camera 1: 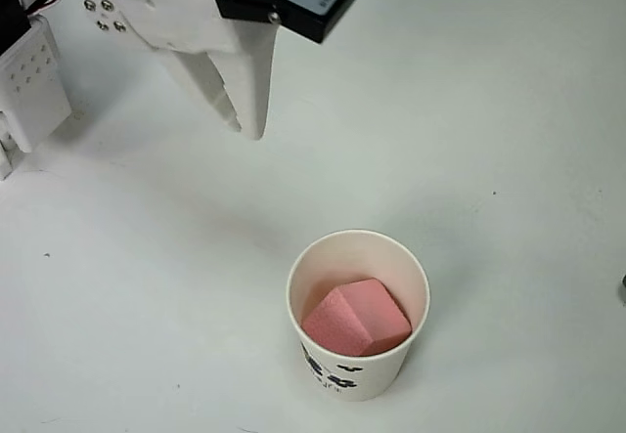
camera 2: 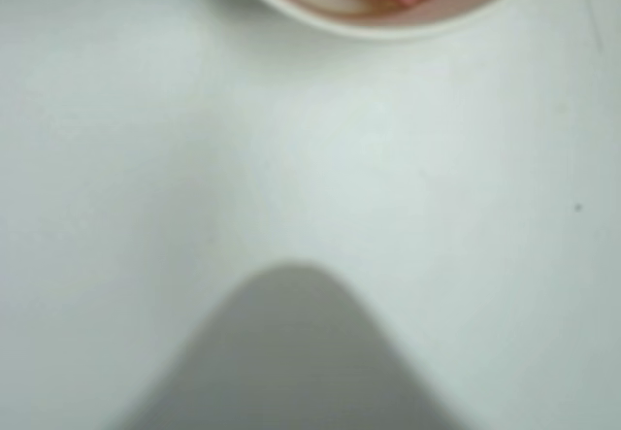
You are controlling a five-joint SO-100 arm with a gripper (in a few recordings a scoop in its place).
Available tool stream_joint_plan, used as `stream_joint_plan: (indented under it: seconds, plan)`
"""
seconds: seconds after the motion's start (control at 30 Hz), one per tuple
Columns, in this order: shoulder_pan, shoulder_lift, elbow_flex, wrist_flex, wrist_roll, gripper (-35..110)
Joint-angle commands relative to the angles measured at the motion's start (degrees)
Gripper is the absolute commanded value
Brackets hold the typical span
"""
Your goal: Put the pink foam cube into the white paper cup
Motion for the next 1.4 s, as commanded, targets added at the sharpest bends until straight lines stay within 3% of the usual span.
stream_joint_plan:
  seconds: [0.0, 0.13, 0.37, 1.37]
  plan:
    - [-1.8, 15.7, 11.3, -8.5, -0.3, 0]
    - [-4.9, 21.4, 20.1, -19.2, -5.7, 0]
    - [-7.9, 30.3, 36.0, -34.0, -6.4, 0]
    - [-1.8, 76.0, 68.5, -34.9, -5.1, 0]
